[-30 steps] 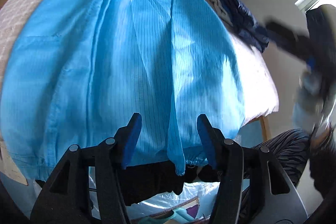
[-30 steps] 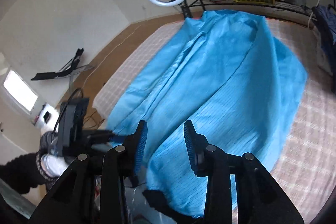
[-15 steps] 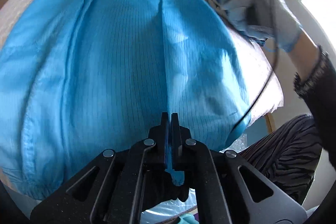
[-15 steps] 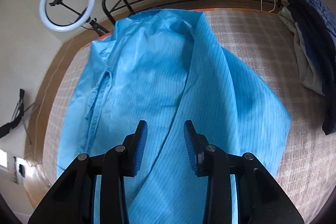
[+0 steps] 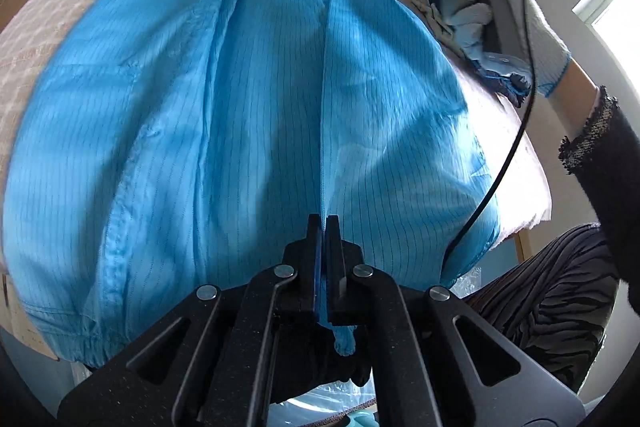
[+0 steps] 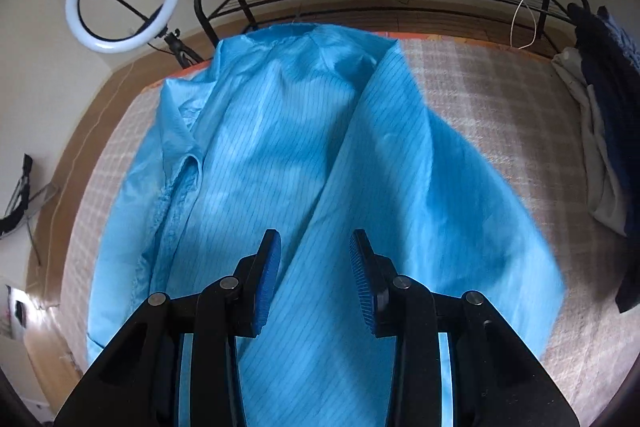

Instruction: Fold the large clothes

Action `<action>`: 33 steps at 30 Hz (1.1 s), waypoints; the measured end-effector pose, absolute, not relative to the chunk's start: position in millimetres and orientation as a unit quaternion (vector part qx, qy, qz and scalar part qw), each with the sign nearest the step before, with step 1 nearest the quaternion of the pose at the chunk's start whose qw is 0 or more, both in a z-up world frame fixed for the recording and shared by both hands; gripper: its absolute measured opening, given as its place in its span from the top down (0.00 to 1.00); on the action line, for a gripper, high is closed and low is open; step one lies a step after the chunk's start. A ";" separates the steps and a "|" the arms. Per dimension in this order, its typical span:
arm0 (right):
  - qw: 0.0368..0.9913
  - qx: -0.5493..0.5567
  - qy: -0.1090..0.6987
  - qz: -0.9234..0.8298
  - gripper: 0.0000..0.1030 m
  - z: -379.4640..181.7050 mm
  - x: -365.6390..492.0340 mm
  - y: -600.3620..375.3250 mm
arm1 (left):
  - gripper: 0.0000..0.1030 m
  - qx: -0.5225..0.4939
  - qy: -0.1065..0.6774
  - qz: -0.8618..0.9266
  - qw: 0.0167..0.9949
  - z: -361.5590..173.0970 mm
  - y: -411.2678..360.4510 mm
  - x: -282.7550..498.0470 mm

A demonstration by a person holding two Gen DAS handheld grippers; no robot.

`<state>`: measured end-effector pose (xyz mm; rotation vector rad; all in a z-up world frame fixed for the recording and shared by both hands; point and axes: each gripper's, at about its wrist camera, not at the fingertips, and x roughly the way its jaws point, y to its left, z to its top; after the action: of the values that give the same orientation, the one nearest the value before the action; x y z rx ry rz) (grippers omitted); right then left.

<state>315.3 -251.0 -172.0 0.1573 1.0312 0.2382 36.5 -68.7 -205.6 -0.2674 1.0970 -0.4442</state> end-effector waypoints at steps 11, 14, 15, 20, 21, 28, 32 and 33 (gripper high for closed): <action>0.854 0.145 0.498 0.035 0.67 -178.4 270.5 -393.1 | 1.00 -0.075 0.505 -0.215 0.832 -208.4 -101.2 33.8; 0.862 0.160 0.478 0.047 0.67 -161.6 254.4 -412.6 | 0.91 -0.077 0.501 -0.202 0.838 -204.5 -93.0 27.2; 0.865 0.163 0.471 0.054 0.67 -156.0 249.2 -414.2 | 0.82 -0.077 0.498 -0.194 0.842 -202.8 -89.9 23.7; 0.869 0.169 0.453 0.109 0.67 -138.0 204.2 -423.9 | 0.79 -0.079 0.466 -0.197 0.859 -186.1 -78.7 -6.8; 0.868 0.167 0.451 0.120 0.67 -136.6 194.2 -421.9 | 0.79 -0.074 0.461 -0.201 0.861 -183.9 -83.2 -14.0; 0.829 0.153 0.503 0.193 0.67 -175.4 139.4 -394.1 | 0.79 -0.030 0.454 -0.250 0.855 -185.7 -134.5 -41.7; 0.823 0.131 0.520 0.185 0.67 -192.4 154.7 -378.3 | 0.79 -0.050 0.457 -0.265 0.848 -186.6 -154.7 -38.2; 0.822 0.137 0.520 0.185 0.67 -194.1 163.0 -378.2 | 0.79 -0.052 0.455 -0.265 0.849 -184.9 -157.1 -36.4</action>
<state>163.0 -378.2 -194.1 0.2910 1.1067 0.3940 -36.4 -157.1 -184.9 -0.1106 0.9584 -0.5592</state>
